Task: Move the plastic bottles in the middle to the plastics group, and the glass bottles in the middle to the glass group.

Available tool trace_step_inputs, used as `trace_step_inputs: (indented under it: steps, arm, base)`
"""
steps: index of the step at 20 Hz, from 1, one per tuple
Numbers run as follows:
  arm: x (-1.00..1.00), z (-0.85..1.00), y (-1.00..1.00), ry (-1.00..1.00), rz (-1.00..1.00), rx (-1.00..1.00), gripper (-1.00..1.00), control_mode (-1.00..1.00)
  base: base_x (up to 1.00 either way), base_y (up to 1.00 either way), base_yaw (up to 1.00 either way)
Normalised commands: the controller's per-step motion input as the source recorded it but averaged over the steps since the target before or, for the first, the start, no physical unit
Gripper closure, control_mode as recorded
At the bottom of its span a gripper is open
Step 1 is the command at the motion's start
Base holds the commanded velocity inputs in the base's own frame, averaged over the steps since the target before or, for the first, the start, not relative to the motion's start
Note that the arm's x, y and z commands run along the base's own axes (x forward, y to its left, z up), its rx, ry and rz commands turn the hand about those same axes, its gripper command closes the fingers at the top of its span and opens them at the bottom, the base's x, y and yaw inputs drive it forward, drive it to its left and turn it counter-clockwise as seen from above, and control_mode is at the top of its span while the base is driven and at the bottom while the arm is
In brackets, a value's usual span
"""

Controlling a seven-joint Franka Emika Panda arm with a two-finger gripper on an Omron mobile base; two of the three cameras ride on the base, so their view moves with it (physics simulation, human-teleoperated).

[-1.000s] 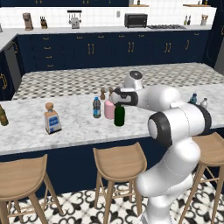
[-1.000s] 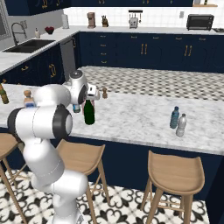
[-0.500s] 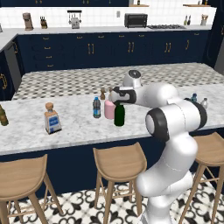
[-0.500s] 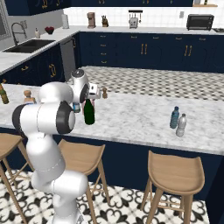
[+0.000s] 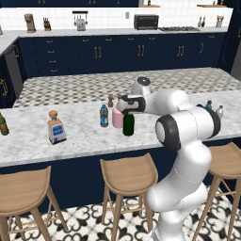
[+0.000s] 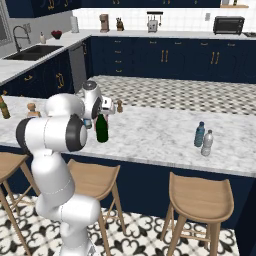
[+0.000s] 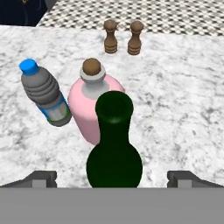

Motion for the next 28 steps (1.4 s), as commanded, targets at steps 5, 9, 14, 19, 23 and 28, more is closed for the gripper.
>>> trace_step_inputs:
  steps: [5, 9, 14, 19, 23, 28]
  arm:
    - [0.13, -0.08, 0.01, 0.00, 0.00, 0.00, -1.00, -1.00]
    - [0.17, -0.03, 0.02, 0.00, 0.00, 0.00, -1.00, -1.00]
    - [0.07, -0.01, 0.00, 0.00, 0.00, 0.00, -1.00, -1.00]
    - [0.01, -0.08, 0.01, 0.00, 0.00, 0.00, -1.00, -1.00]
    - [0.01, -0.08, 0.01, 0.00, 0.00, 0.00, -1.00, -1.00]
    - [0.03, 0.00, 0.00, 0.00, 0.00, 0.00, -1.00, -1.00]
  base:
    - [0.00, 0.00, 0.00]
    - [0.00, 0.00, 0.00]
    - [0.00, 0.00, 0.00]
    - [0.00, 0.00, 0.00]
    - [0.00, 0.00, 0.00]
    - [0.00, 0.00, 0.00]
